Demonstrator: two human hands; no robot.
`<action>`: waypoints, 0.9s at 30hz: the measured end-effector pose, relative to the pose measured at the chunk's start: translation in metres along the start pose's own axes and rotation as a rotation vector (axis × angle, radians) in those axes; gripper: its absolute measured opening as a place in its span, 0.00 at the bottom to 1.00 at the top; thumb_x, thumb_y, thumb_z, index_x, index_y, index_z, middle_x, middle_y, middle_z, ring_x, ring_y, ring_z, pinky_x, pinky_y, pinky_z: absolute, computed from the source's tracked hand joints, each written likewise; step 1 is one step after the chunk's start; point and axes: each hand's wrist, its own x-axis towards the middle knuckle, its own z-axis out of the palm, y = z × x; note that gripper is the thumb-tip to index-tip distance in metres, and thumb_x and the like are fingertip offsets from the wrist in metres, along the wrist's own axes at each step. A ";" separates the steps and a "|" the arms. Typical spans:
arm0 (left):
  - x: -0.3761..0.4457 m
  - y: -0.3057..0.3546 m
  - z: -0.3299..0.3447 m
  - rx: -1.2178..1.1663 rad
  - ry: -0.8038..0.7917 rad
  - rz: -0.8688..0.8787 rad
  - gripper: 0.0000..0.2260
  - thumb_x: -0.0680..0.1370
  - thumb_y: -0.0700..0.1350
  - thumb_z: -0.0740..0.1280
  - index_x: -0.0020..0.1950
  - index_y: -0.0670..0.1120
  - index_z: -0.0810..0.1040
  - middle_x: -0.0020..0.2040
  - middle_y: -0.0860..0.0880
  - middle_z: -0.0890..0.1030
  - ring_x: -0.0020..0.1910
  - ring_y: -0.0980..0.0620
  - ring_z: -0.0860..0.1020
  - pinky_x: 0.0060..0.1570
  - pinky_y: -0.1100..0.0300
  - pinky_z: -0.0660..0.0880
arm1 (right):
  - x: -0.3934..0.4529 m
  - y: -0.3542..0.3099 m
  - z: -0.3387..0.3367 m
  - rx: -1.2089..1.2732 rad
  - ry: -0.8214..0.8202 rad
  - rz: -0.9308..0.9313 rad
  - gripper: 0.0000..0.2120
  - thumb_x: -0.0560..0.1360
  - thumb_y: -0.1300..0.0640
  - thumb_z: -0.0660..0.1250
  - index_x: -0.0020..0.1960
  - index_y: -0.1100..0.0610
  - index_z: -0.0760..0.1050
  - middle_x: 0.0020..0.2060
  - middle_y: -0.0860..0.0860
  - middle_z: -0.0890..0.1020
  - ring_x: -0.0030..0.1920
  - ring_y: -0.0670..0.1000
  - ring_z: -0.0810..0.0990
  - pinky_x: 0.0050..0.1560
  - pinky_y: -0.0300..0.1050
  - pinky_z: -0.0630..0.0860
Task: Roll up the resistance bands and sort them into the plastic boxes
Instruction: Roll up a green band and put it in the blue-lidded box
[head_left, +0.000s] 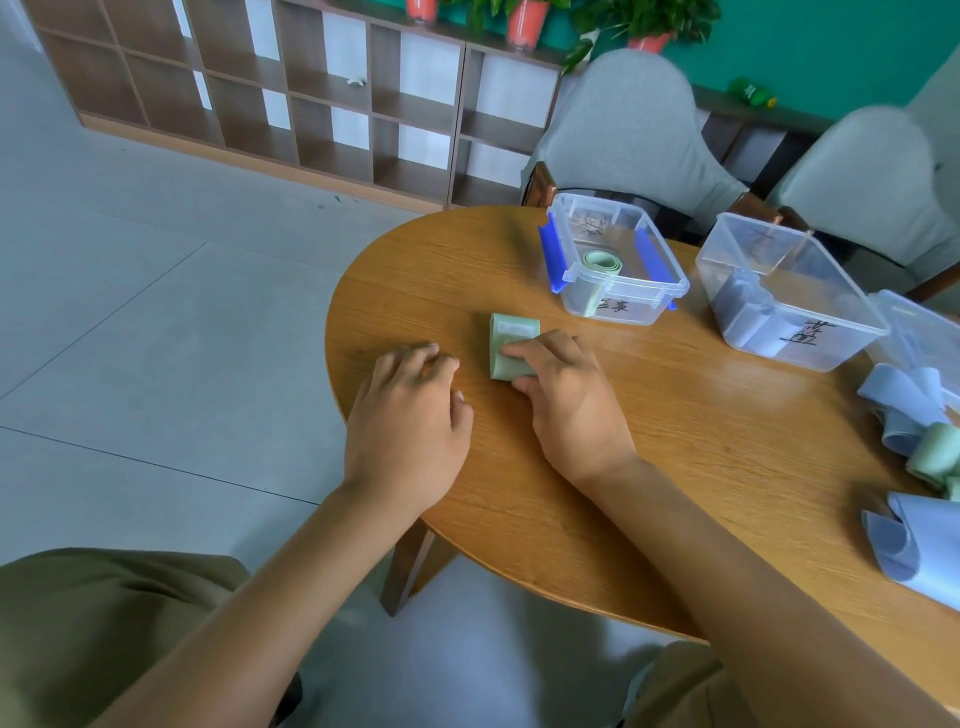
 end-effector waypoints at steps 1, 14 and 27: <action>0.000 0.000 0.000 -0.004 0.002 0.002 0.17 0.80 0.47 0.61 0.67 0.45 0.78 0.69 0.46 0.77 0.67 0.44 0.72 0.63 0.49 0.72 | -0.006 -0.002 -0.003 0.002 0.004 -0.009 0.16 0.74 0.67 0.71 0.61 0.58 0.80 0.53 0.56 0.80 0.52 0.59 0.76 0.56 0.49 0.75; 0.000 0.001 0.000 -0.015 0.013 -0.004 0.18 0.80 0.47 0.62 0.68 0.45 0.78 0.69 0.46 0.77 0.68 0.44 0.71 0.65 0.49 0.71 | -0.066 -0.022 -0.030 -0.007 -0.008 -0.020 0.17 0.74 0.68 0.70 0.61 0.55 0.77 0.51 0.52 0.80 0.50 0.55 0.72 0.54 0.43 0.69; 0.000 -0.001 0.002 0.000 0.035 0.012 0.17 0.79 0.46 0.64 0.66 0.44 0.79 0.67 0.46 0.78 0.66 0.43 0.73 0.61 0.48 0.73 | -0.076 -0.033 -0.029 -0.204 0.061 -0.116 0.14 0.73 0.72 0.67 0.57 0.64 0.80 0.55 0.60 0.79 0.49 0.63 0.76 0.49 0.58 0.76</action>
